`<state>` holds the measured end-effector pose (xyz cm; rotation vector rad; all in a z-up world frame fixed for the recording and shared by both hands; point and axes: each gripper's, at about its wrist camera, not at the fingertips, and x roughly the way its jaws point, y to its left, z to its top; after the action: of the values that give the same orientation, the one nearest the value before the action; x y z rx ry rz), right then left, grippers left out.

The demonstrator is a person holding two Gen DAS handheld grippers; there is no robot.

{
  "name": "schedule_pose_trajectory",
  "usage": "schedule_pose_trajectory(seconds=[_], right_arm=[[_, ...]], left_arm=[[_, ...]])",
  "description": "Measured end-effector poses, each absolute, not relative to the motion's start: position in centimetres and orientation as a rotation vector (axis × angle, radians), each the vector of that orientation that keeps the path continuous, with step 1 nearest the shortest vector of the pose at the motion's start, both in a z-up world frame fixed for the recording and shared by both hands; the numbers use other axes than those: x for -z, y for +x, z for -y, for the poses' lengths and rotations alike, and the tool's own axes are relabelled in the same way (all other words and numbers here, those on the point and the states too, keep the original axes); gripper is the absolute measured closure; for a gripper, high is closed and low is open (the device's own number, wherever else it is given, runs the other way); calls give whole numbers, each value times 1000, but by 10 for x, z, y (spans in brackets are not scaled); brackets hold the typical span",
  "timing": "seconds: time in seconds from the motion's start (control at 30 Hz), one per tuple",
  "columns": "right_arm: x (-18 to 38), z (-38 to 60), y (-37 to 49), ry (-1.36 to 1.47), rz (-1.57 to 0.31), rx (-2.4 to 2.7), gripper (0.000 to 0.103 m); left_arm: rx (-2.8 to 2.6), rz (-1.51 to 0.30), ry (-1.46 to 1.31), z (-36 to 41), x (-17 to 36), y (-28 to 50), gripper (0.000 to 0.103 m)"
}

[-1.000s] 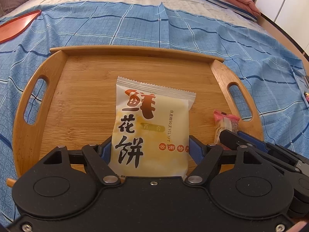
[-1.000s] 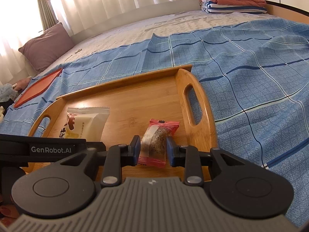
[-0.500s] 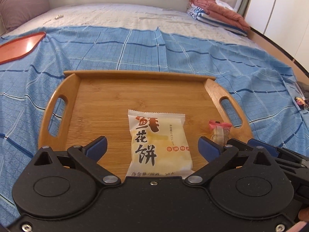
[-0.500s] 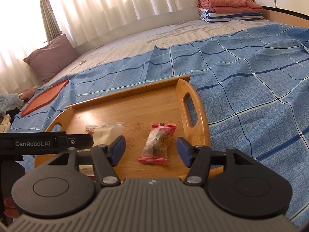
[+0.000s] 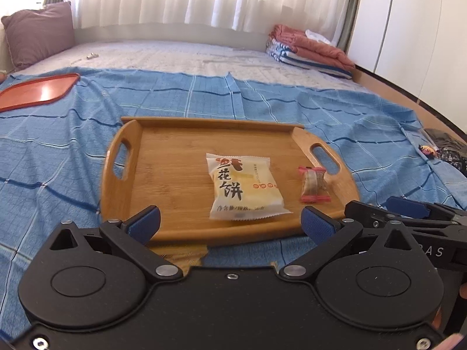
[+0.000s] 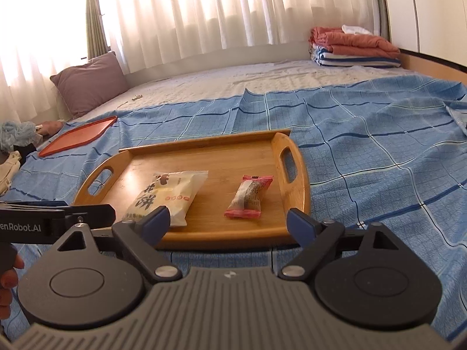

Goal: Organize snacks
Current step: 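Move both tools back over the remaining snack pile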

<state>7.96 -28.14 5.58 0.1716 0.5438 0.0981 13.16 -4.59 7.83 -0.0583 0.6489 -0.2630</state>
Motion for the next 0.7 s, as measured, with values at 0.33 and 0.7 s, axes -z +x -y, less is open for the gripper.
schedule_pose_trajectory(seconds=[0.33, 0.7], right_arm=[[-47, 262, 34, 78, -481, -55, 2], [-25, 255, -3, 9, -469, 11, 0]], left_arm=[[254, -557, -32, 21, -62, 76, 0], [249, -458, 22, -4, -45, 41, 0]])
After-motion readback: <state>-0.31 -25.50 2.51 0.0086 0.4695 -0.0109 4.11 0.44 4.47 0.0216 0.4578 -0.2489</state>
